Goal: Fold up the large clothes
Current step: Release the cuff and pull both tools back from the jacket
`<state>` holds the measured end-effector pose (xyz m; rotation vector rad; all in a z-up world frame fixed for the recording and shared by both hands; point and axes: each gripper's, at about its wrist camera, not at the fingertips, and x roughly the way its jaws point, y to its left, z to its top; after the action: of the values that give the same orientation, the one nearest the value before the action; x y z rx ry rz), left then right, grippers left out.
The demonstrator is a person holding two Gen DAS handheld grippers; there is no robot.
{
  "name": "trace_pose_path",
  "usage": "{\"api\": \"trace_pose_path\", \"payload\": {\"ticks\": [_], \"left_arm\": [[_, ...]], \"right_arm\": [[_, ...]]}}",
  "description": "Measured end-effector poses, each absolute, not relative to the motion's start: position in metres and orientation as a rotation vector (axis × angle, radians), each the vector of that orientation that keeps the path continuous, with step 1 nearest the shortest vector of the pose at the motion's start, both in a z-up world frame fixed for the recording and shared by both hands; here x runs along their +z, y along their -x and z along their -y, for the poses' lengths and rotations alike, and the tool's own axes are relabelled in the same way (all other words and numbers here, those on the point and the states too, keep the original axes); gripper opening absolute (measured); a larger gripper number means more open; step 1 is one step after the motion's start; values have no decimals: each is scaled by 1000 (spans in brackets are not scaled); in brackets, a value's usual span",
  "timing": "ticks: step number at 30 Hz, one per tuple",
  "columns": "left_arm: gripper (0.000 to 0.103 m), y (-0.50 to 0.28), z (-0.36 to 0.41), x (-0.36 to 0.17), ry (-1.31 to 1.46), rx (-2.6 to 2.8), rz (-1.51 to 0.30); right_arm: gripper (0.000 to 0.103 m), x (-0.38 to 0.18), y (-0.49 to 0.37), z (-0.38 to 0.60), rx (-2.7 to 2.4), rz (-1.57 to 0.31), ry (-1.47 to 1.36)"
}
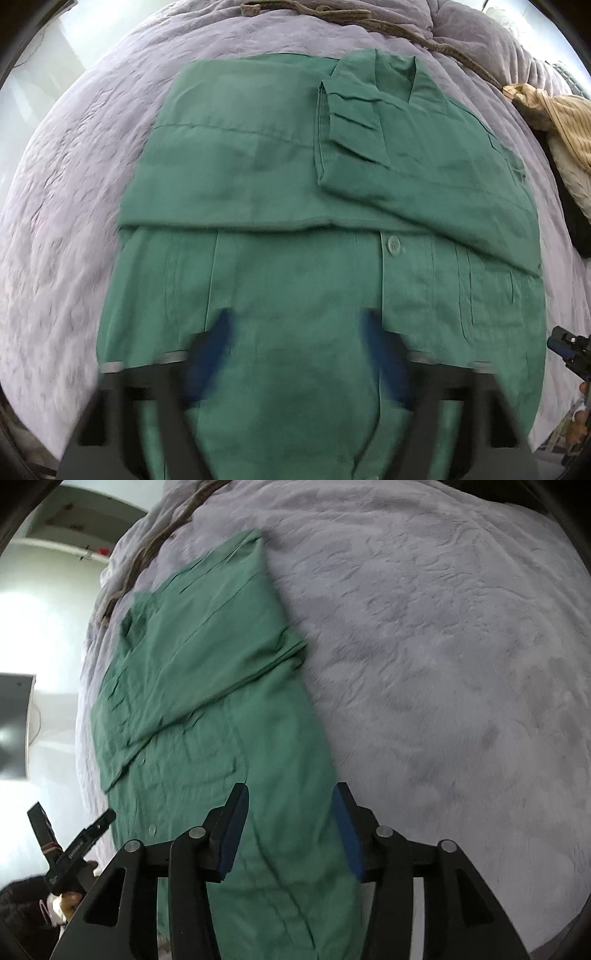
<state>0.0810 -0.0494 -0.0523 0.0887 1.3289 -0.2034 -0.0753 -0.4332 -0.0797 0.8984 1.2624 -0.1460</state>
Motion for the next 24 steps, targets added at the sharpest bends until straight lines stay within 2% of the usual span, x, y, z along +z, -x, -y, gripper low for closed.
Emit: {"api": "trace_pose_path", "payload": {"ticks": [8,9,10,12,24], "left_arm": [[95,-42,49,-35,-95,-160,-1336],[96,-37,49,-33,-89,-157,-1339],[103,-33,49,-31,-84,-156,-1346],[103,-24,49,-25,-80,-152,-1345],[103,5,32,-13,-148,-165,-1372]], "right_arm": [[51,-77,84,407,-63,-1327,-892],[51,-75,85,404,-56,-1329,-889],[52,-74,86,401,-48,-1333,-890],[59,-72,87,396,-38,-1341,-890],[60,-63,112,359,-69,-1344,-939]]}}
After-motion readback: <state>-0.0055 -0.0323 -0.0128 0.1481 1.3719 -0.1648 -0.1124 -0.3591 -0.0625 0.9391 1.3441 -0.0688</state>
